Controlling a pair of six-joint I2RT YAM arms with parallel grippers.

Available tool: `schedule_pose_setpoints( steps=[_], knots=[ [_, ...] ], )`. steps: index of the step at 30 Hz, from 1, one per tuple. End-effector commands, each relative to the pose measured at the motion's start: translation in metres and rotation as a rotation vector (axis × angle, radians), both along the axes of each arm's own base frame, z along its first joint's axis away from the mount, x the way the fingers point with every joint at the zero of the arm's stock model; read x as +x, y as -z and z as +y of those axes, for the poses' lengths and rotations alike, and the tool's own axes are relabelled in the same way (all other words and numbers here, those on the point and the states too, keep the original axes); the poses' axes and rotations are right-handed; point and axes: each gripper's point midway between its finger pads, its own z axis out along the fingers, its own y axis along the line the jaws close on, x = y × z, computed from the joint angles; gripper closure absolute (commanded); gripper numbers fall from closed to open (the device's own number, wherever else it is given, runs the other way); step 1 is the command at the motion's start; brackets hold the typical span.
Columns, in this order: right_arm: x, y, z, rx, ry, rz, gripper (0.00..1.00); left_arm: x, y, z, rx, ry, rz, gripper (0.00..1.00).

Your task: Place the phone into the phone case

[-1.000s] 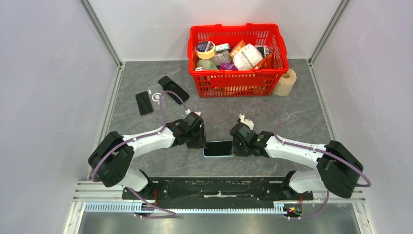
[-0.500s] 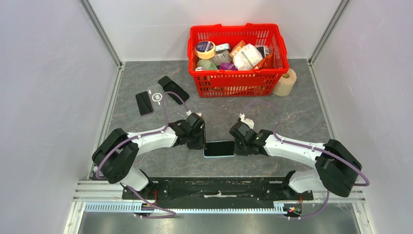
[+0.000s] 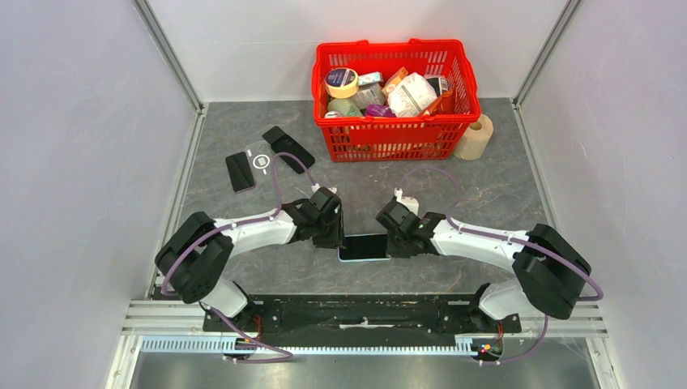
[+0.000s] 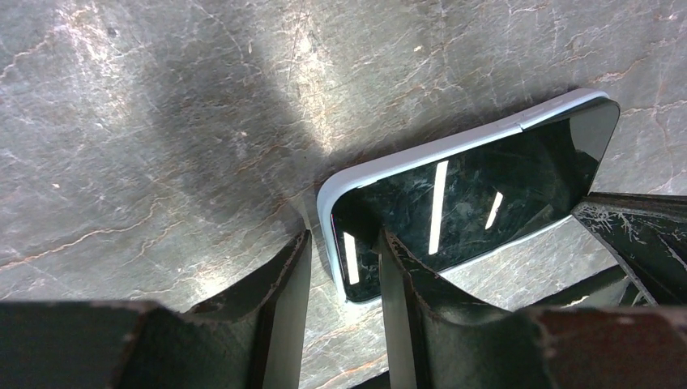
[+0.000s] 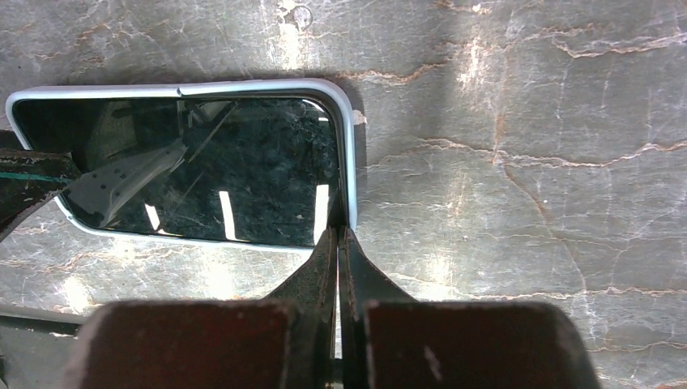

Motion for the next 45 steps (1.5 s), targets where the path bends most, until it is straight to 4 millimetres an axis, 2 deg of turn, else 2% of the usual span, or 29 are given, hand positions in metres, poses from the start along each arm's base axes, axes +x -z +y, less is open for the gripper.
schedule_pose_setpoints(
  steps=[1,11,18,20,24,27,30,35,39,41,45],
  knots=[
    [-0.008,0.048,0.008,-0.019,-0.002,0.049,1.00,0.010,-0.002,-0.008,-0.009,0.018,-0.028,0.58],
    [-0.014,0.067,0.009,-0.071,-0.011,0.100,0.99,0.014,-0.006,-0.007,-0.002,0.010,-0.047,0.58],
    [-0.006,0.058,0.017,-0.021,-0.002,0.115,0.92,0.015,-0.027,0.000,0.001,0.006,-0.097,0.58],
    [-0.001,0.046,0.019,0.005,0.002,0.096,0.88,0.013,-0.034,0.001,-0.008,0.011,-0.108,0.58],
    [0.015,0.007,0.024,0.078,0.004,0.022,0.76,0.005,-0.041,0.000,-0.025,0.021,-0.116,0.58],
    [0.030,-0.023,0.024,0.117,0.010,-0.046,0.65,-0.003,-0.044,-0.008,-0.028,0.032,-0.125,0.58],
    [0.049,-0.039,0.018,0.127,0.036,-0.093,0.61,-0.015,-0.043,-0.022,-0.038,0.055,-0.124,0.59],
    [0.081,-0.034,0.007,0.092,0.076,-0.096,0.59,-0.034,-0.034,-0.050,-0.062,0.095,-0.105,0.64],
    [0.099,-0.026,0.006,0.051,0.082,-0.103,0.57,-0.045,-0.022,-0.069,-0.057,0.126,-0.085,0.66],
    [0.104,-0.022,0.009,0.039,0.076,-0.098,0.57,-0.046,-0.016,-0.073,-0.057,0.122,-0.077,0.68],
    [0.105,-0.008,0.010,0.006,0.062,-0.069,0.57,-0.043,-0.003,-0.070,-0.021,0.096,-0.076,0.73]
  ],
)
